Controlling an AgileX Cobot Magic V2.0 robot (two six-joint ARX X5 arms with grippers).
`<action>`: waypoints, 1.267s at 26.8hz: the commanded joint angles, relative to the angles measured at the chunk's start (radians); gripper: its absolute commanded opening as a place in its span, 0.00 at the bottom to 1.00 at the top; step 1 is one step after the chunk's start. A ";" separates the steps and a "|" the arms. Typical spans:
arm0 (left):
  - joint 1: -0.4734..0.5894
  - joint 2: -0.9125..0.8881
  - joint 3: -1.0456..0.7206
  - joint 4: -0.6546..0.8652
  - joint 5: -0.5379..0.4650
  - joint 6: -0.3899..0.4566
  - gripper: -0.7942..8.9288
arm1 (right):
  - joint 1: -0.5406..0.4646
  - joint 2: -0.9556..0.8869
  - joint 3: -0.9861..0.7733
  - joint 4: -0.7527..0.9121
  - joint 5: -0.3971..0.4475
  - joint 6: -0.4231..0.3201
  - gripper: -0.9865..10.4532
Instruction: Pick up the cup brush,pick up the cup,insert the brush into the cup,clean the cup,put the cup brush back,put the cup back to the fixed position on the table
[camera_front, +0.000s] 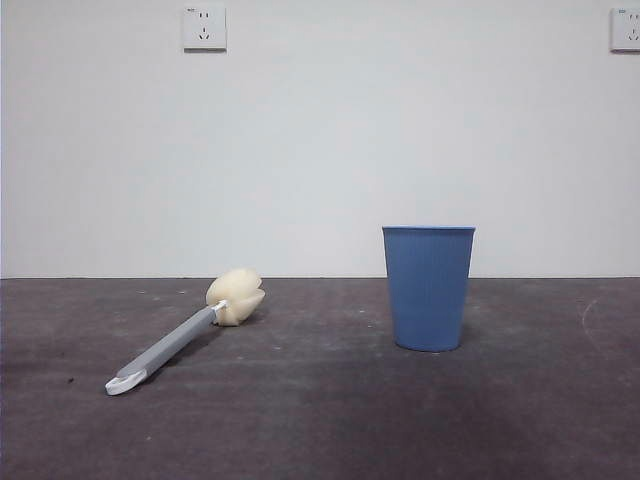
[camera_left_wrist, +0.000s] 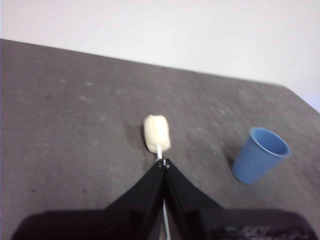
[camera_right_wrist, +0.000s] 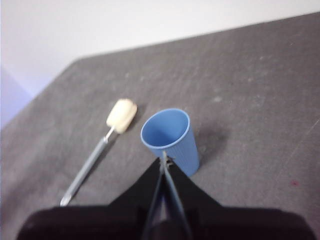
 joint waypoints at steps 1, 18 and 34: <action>0.002 0.068 0.083 -0.079 0.044 0.074 0.08 | 0.003 0.070 0.119 -0.127 -0.004 -0.131 0.08; 0.001 0.347 0.402 -0.539 0.100 0.338 0.07 | 0.047 0.258 0.393 -0.592 -0.003 -0.261 0.09; -0.022 0.402 0.402 -0.464 0.167 0.309 0.66 | 0.048 0.275 0.393 -0.581 -0.002 -0.190 0.58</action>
